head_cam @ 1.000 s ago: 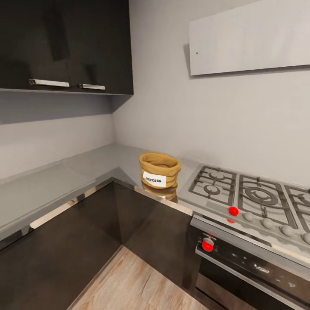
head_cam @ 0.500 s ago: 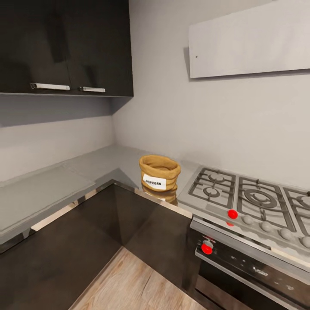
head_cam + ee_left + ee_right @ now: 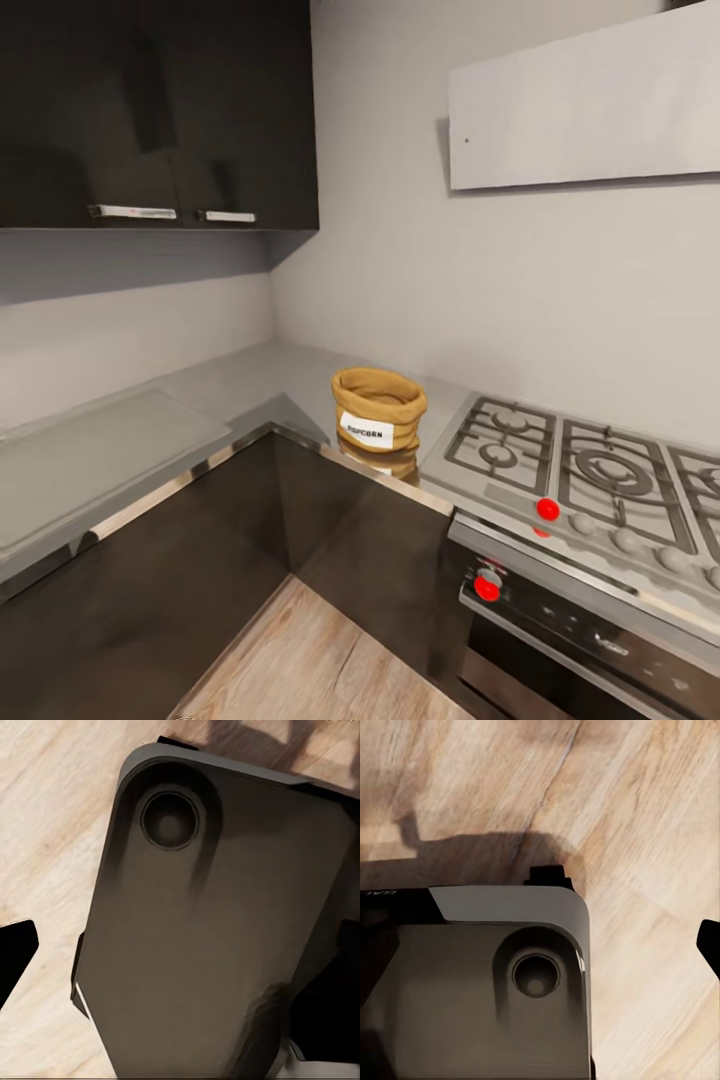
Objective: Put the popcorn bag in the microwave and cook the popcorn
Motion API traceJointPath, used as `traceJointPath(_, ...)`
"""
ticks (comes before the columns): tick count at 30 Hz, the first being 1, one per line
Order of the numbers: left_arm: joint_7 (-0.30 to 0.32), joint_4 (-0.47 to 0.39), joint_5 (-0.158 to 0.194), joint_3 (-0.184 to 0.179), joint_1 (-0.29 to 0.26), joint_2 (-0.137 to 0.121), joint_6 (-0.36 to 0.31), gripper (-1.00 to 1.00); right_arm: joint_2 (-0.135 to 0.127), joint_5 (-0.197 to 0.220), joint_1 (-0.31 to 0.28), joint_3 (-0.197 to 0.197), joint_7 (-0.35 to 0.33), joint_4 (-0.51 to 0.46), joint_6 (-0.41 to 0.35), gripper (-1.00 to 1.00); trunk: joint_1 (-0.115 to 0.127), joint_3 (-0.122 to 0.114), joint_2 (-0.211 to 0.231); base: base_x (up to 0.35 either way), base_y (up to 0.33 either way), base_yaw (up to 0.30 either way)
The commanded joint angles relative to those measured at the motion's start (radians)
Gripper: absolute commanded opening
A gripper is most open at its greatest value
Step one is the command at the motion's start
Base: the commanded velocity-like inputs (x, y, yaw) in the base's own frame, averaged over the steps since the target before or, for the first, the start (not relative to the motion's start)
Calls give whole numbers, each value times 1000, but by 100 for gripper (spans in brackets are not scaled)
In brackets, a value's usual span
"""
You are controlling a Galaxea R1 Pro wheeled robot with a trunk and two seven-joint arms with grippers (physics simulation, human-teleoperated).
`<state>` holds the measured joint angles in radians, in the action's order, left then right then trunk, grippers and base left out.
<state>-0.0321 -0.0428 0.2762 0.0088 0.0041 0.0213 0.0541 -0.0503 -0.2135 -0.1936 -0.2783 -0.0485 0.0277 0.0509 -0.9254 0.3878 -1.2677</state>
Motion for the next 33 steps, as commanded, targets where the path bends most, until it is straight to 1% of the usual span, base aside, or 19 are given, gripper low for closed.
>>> traceJointPath(1, -3, -2, 3, 0, 0, 0, 1, 100, 0, -9, -1, -9, -2, 3, 5, 100, 4, -2, 7, 0, 0, 255)
traceJointPath(18, -3, -2, 3, 2, 0, 2, 1, 100, 0, -9, -1, -9, -2, 3, 5, 100, 69, -56, 126, 0, 0, 268)
traceJointPath(20, -5, -2, 3, 2, 0, 2, 2, 100, -1, -9, -1, -9, -2, 3, 5, 100, 77, -62, 140, 0, 0, 155)
traceJointPath(24, -94, -2, 4, 3, 0, 3, 3, 100, -2, -9, -1, -9, -2, 3, 6, 100, 92, -74, 168, 0, 0, 17)
traceJointPath(27, -112, -2, 4, 2, 0, 3, 3, 100, -2, -9, -1, -9, -2, 3, 6, 100, 104, -84, 189, 0, 0, 2)
traceJointPath(33, -115, -2, 4, 2, 0, 3, 3, 100, -2, -9, -1, -9, -2, 3, 5, 100, 127, -103, 231, 0, 0, 0)
